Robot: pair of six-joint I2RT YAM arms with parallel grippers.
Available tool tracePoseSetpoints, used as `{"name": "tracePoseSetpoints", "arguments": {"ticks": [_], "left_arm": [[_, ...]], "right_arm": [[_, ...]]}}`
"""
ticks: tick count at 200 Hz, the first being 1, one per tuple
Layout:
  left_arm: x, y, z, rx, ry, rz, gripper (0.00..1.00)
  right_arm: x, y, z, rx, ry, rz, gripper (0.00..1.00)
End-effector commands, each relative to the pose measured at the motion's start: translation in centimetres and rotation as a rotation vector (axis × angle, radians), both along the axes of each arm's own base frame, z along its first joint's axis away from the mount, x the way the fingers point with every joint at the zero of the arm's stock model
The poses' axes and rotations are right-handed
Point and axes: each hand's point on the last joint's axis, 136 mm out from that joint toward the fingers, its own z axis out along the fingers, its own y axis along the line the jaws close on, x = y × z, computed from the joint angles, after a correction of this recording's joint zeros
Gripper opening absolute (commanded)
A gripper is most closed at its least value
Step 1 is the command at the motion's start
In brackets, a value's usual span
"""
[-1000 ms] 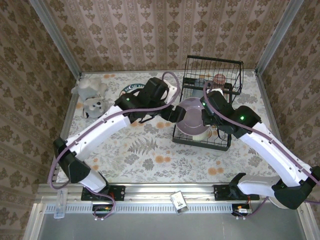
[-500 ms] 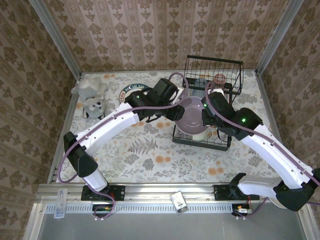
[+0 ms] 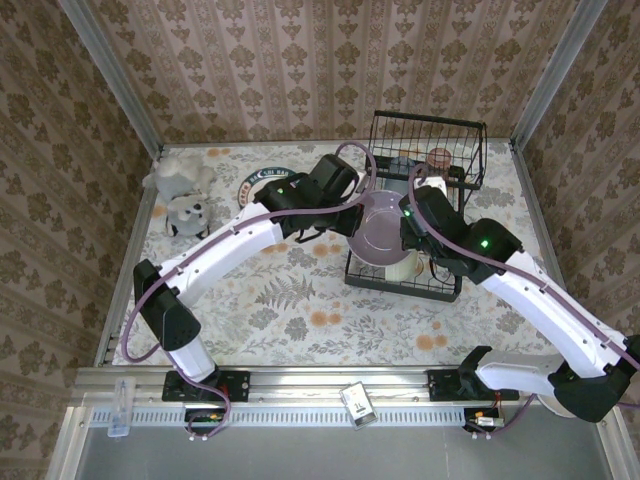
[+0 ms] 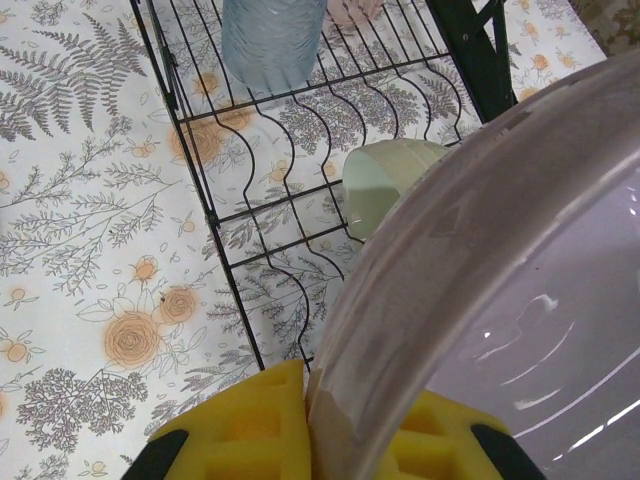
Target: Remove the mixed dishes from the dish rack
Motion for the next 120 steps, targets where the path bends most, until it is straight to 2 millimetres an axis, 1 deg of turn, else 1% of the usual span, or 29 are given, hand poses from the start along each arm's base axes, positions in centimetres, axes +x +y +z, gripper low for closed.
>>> {"name": "tracePoseSetpoints", "arguments": {"ticks": [1,24,39,51,80,92,120], "left_arm": [[0.0,1.0,1.2,-0.06,0.03,0.02,0.0],[1.1,2.3,2.3,-0.085,0.011,0.07,0.0],[1.8,3.2,3.1,-0.102,-0.002,0.099,0.0],[2.2,4.0,3.4,-0.107,-0.008,0.122,0.0],[2.9,7.1,4.3,-0.111,-0.036,0.184,0.0],[3.0,8.9,4.6,-0.111,-0.048,0.218,0.0],[2.4,13.8,4.2,-0.092,-0.056,0.317,0.0]], "right_arm": [[0.2,0.2,3.8,0.092,-0.15,0.019,0.21],[-0.4,0.7,3.9,0.128,-0.167,0.079,0.62],[-1.0,0.6,4.1,0.15,-0.185,0.092,0.84],[-1.4,0.3,4.5,0.168,-0.204,0.092,0.99],[-2.5,-0.5,5.0,0.198,-0.222,0.093,1.0],[-3.0,-0.8,5.1,0.214,-0.225,0.089,1.0],[-4.2,-1.2,5.3,0.289,-0.246,0.095,1.0]]}}
